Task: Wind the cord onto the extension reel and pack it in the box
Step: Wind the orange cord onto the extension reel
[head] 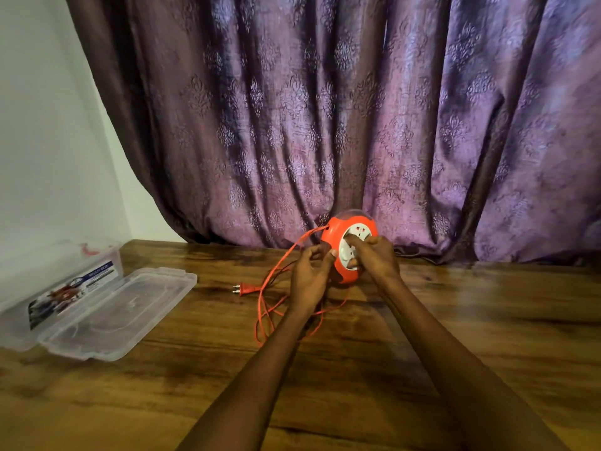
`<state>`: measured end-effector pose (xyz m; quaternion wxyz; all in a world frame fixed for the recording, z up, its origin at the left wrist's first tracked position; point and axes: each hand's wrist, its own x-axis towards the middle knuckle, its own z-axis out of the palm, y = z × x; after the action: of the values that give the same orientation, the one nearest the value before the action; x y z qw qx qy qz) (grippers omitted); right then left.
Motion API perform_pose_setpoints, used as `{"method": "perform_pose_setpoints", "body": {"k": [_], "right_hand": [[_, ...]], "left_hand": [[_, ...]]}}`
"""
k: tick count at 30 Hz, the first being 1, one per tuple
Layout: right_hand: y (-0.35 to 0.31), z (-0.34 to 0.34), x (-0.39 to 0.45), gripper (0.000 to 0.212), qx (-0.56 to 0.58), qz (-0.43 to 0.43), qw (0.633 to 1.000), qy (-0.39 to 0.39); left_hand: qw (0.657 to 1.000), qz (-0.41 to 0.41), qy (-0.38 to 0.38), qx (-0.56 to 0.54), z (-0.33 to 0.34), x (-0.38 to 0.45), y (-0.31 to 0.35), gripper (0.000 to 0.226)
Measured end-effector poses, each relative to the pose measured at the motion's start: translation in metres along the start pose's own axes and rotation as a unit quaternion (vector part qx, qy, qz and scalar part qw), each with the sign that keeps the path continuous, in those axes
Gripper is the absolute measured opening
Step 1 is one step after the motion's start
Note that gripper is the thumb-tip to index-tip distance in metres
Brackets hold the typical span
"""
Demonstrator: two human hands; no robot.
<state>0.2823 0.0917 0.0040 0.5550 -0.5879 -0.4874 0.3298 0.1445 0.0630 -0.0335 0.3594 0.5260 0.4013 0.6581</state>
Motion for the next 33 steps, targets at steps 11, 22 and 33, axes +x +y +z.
{"method": "perform_pose_setpoints", "body": {"k": [11, 22, 33], "right_hand": [[-0.013, -0.013, -0.005, 0.066, -0.092, -0.044, 0.993, 0.054], [-0.009, -0.024, 0.002, 0.061, -0.054, -0.022, 0.997, 0.042], [-0.008, -0.024, 0.004, 0.063, -0.072, -0.021, 0.996, 0.050]], "left_hand": [[0.984, -0.032, 0.140, -0.103, -0.015, 0.008, 0.022, 0.042], [0.900, -0.176, 0.199, -0.346, -0.088, 0.035, 0.020, 0.021], [0.956, -0.275, 0.034, -0.093, -0.094, 0.036, 0.020, 0.044]]}}
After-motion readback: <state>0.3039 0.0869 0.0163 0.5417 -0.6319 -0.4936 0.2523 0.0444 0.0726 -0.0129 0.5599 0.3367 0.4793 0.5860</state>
